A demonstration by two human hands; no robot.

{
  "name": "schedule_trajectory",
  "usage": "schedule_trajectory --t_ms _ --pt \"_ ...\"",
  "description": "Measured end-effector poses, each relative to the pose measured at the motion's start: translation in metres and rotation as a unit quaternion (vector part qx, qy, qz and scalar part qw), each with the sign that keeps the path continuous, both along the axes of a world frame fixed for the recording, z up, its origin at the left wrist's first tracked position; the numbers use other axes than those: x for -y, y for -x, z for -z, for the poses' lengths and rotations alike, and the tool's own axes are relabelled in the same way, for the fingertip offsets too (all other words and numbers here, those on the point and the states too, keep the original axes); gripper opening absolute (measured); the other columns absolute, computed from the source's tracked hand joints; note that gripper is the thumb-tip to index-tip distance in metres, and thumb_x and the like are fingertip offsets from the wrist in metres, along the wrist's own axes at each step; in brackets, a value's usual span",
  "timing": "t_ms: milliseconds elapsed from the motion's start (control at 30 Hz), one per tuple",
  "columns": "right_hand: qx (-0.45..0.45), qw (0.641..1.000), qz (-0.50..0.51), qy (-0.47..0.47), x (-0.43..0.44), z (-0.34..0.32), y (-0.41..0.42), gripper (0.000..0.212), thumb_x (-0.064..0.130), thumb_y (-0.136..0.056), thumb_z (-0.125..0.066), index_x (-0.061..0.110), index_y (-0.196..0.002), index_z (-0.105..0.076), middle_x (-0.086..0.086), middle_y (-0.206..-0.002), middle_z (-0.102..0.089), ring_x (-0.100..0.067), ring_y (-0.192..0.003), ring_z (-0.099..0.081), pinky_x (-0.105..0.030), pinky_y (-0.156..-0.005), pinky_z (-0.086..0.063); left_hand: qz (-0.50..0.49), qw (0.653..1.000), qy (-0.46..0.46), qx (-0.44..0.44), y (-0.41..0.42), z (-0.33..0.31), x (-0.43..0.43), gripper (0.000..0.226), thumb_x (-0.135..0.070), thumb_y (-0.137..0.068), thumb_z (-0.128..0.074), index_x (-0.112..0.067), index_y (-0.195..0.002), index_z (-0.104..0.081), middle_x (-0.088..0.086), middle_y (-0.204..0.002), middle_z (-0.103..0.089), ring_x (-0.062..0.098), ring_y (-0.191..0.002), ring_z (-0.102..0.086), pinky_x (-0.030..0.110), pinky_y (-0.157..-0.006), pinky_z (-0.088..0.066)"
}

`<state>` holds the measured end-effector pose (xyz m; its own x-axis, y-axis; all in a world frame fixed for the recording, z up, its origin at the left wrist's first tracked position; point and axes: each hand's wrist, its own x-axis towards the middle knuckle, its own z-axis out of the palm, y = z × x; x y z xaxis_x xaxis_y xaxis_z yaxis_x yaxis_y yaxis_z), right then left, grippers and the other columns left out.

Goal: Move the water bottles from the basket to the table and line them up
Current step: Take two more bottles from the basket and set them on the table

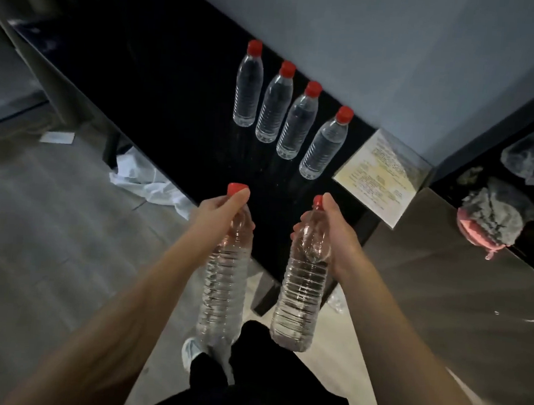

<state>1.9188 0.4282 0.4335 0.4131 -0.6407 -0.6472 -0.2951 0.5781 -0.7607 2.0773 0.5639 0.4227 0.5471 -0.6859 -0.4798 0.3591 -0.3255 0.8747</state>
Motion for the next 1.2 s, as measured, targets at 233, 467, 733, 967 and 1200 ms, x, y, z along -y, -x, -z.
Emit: schedule_trajectory --t_ms 233,467,733,967,1200 --pt "-0.027 0.987 0.074 0.14 0.026 0.014 -0.048 0.057 0.058 -0.094 -0.043 0.007 -0.09 -0.07 -0.008 -0.085 -0.075 -0.027 -0.083 -0.073 -0.046 -0.087 -0.055 0.079 0.979 0.0 0.19 -0.041 0.004 0.038 0.04 -0.057 -0.082 -0.057 -0.018 -0.083 -0.064 0.004 -0.081 -0.072 0.019 -0.076 -0.071 0.042 -0.079 -0.058" --pt "0.026 0.957 0.087 0.277 0.055 0.02 -0.083 0.054 0.053 -0.094 -0.046 0.002 -0.092 -0.065 -0.016 -0.084 -0.069 -0.024 -0.072 -0.067 -0.033 -0.067 -0.057 0.116 0.957 0.024 0.263 -0.086 0.004 0.081 0.018 -0.034 -0.089 -0.065 -0.016 -0.091 -0.064 0.0 -0.08 -0.068 0.007 -0.074 -0.065 0.01 -0.065 -0.048" --pt "-0.027 0.933 0.123 0.336 0.068 0.026 -0.107 0.043 0.058 -0.087 -0.05 0.019 -0.095 -0.067 -0.003 -0.085 -0.068 -0.019 -0.081 -0.065 -0.037 -0.079 -0.052 0.212 0.937 0.054 0.272 -0.13 0.011 0.123 0.018 -0.031 -0.085 -0.069 -0.027 -0.101 -0.062 -0.011 -0.093 -0.066 -0.002 -0.087 -0.063 0.01 -0.074 -0.048" --pt "-0.091 0.92 0.162 0.345 0.058 0.032 -0.121 0.004 0.032 -0.097 -0.054 0.035 -0.096 -0.056 0.014 -0.092 -0.062 0.011 -0.082 -0.056 -0.004 -0.074 -0.04 0.299 0.905 0.102 0.284 -0.16 0.022 0.152 0.033 -0.03 -0.082 -0.072 -0.022 -0.112 -0.061 -0.013 -0.103 -0.061 -0.004 -0.098 -0.058 0.008 -0.085 -0.045" --pt "-0.1 0.915 0.192 0.341 0.043 0.048 -0.136 0.026 0.035 -0.088 -0.054 0.027 -0.113 -0.057 0.007 -0.102 -0.064 -0.001 -0.095 -0.059 -0.009 -0.079 -0.041 0.336 0.887 0.148 0.279 -0.172 0.036 0.164 0.032 -0.022 -0.082 -0.074 -0.021 -0.111 -0.06 -0.012 -0.105 -0.059 -0.001 -0.099 -0.057 0.009 -0.086 -0.043"
